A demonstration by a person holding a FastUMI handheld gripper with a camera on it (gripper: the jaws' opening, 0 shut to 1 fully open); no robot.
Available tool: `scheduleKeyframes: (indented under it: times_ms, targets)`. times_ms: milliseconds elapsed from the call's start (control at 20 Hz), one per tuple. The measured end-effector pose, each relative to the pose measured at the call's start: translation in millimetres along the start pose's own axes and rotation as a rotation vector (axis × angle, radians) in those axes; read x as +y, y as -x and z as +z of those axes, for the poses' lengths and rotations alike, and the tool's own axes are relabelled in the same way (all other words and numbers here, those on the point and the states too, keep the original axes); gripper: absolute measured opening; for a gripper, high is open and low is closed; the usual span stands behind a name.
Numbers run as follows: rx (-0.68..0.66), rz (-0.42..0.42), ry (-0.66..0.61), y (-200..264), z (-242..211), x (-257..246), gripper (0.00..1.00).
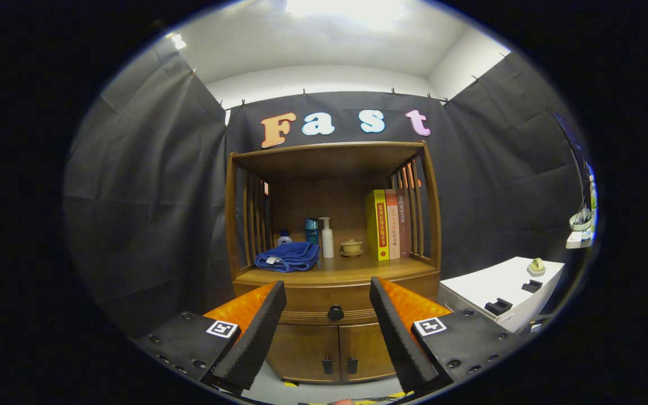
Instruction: Pull open the drawer, take out the items inside it, and place them on the countertop above the cabinet.
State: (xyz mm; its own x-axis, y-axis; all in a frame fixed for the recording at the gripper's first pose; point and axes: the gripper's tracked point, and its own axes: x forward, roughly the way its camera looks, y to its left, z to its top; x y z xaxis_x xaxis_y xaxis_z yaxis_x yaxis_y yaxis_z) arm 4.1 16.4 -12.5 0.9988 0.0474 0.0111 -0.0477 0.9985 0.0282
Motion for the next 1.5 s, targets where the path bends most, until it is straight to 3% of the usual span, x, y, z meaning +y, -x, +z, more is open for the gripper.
scheduleKeyframes:
  times_ms: [300, 700, 1100, 1500]
  targets:
    - [-0.009, 0.021, 0.021, -45.2, -26.9, 6.1, 0.98]
    - [0.042, -0.015, 0.052, -150.3, -110.7, 1.0, 0.98]
    - [0.143, -0.016, 0.039, -214.6, -187.3, 1.3, 0.98]
    - [0.168, -0.030, 0.053, -252.2, -207.2, -14.9, 0.94]
